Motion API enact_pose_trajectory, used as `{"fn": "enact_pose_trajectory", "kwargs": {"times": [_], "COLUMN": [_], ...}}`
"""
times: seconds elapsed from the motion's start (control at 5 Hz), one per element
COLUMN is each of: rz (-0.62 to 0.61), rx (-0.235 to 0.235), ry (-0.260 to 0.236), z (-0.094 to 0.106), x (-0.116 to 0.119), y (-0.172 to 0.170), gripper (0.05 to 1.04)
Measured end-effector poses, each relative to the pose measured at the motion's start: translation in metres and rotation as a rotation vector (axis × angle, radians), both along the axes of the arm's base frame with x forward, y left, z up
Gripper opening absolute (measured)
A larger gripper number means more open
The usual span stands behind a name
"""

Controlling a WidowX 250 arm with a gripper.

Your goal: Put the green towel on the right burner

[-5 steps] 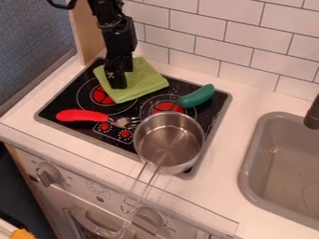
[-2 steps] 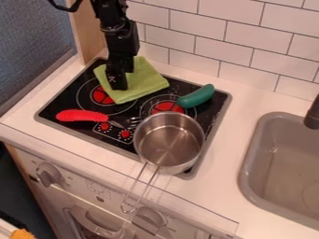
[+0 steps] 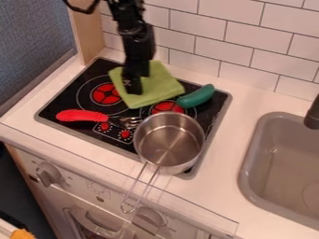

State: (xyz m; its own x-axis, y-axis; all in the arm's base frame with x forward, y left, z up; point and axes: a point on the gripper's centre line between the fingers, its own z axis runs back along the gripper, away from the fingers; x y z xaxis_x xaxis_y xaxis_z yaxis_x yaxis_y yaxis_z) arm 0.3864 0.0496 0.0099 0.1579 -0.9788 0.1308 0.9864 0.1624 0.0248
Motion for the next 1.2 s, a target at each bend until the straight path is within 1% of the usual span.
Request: {"fn": "enact_pose_trajectory", "kwargs": {"times": [0.2,0.6,1.0,1.2], "rz": [-0.088,-0.196,-0.207,-0.195], "rx": [-0.002,0.0,0.008,0.01], "ry": [-0.001,0.004,0.004,-0.003], "z": [0.002,0.002,0.004,0.009], "x": [0.004,0.003,0.001,0.001], "y": [-0.034,-0.07,-0.069,-0.063], "gripper": [1.001,1.001,1.001,1.0]}}
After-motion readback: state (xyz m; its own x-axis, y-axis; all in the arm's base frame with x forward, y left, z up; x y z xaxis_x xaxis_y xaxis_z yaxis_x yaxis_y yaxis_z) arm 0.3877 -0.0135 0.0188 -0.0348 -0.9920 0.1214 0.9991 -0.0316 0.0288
